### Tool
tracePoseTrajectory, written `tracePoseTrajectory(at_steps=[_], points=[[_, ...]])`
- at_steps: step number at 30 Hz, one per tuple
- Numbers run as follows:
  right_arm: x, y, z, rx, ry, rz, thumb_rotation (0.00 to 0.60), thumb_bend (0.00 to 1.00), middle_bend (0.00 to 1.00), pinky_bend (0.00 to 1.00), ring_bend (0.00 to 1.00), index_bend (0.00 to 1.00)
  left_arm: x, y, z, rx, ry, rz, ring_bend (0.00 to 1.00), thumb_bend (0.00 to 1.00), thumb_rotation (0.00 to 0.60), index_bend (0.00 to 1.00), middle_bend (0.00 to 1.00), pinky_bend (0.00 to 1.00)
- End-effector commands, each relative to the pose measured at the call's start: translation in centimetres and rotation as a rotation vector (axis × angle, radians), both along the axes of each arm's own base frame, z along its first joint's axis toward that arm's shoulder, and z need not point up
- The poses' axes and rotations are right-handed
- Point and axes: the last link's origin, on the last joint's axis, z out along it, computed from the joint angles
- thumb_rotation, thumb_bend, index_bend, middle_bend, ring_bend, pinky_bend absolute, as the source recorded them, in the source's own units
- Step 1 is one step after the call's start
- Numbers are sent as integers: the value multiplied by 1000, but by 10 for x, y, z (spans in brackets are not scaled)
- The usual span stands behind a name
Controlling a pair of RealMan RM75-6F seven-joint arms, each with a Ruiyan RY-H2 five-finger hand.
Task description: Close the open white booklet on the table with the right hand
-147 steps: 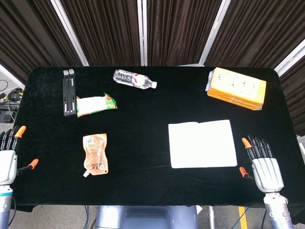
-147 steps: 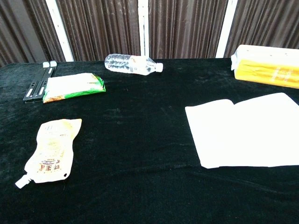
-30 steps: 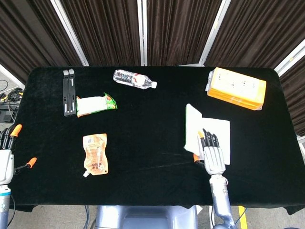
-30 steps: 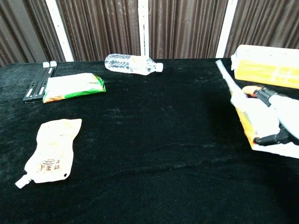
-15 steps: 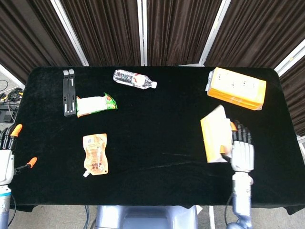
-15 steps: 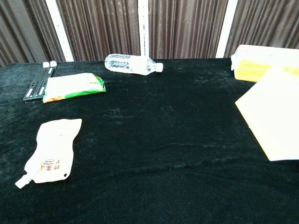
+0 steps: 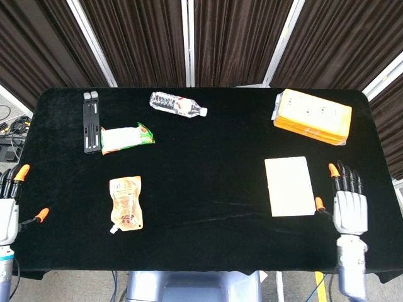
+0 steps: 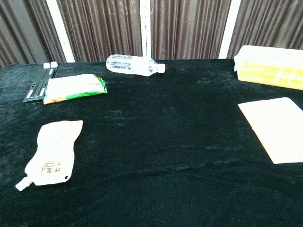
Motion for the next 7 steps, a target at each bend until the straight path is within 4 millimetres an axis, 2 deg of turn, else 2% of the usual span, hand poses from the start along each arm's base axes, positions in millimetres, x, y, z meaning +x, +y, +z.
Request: tracePoseTrajectory(at_steps=[1, 7], points=[[-11, 13, 10, 68, 62, 22, 600, 170, 0, 0, 0, 0, 0, 0, -1, -11, 13, -7, 0, 153, 600, 17, 0, 0], [-13, 22, 17, 137, 109, 21, 600, 159, 0, 0, 0, 0, 1, -2, -4, -45, 30, -11, 0, 153, 600, 0, 0, 0]])
